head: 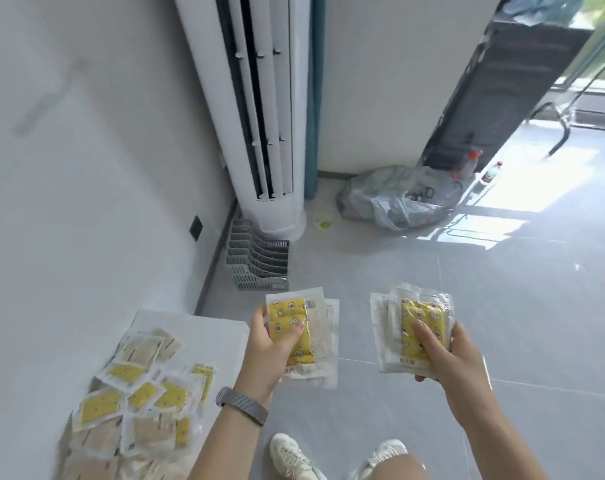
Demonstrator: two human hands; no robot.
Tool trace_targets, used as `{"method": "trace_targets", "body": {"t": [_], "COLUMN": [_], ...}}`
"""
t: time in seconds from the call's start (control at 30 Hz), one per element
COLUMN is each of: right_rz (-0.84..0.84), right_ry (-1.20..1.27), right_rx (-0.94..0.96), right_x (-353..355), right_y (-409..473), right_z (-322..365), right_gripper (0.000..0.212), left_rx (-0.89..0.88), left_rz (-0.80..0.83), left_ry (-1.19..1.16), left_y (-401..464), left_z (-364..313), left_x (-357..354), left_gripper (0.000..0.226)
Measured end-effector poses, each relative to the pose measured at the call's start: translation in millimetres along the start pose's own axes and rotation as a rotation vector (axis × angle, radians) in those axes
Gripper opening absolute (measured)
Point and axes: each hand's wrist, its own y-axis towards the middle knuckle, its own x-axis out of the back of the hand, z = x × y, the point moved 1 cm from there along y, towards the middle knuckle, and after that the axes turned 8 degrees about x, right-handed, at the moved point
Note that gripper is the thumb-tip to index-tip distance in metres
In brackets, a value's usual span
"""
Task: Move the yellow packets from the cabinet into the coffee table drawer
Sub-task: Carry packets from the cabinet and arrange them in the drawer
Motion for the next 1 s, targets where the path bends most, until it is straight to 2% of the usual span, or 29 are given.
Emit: {"method": "trace_targets", "body": {"t": [0.3, 0.57, 0.67, 0.83, 1.0], "right_rz": [-0.342, -0.596, -0.699, -0.890, -1.078], "right_ry": [0.145, 0.205, 0.225, 0.274, 0.363], "right_rx": [-0.010, -0.012, -0.027, -0.065, -0.132], "right_x": [167, 297, 342, 397, 421], "right_y": [-15, -38, -52, -83, -118], "right_z": [-2, -21, -33, -51, -70], "right_gripper": [0.016, 0.013, 0.023, 0.029, 0.030], "left_rx": [0.004, 0.008, 0.032, 0.066, 0.099], "left_rz": [0.297, 0.568, 0.670, 0.832, 0.988], "left_ry": [0.185, 0.407, 0.471, 0.570, 0.692], "left_y": [-22, -59, -78, -108, -129], "left_z": [-9, 5, 18, 45, 69], "left_x": [-181, -340, -394, -466, -519], "left_gripper": [0.046, 0.035, 0.030, 0.028, 0.024]}}
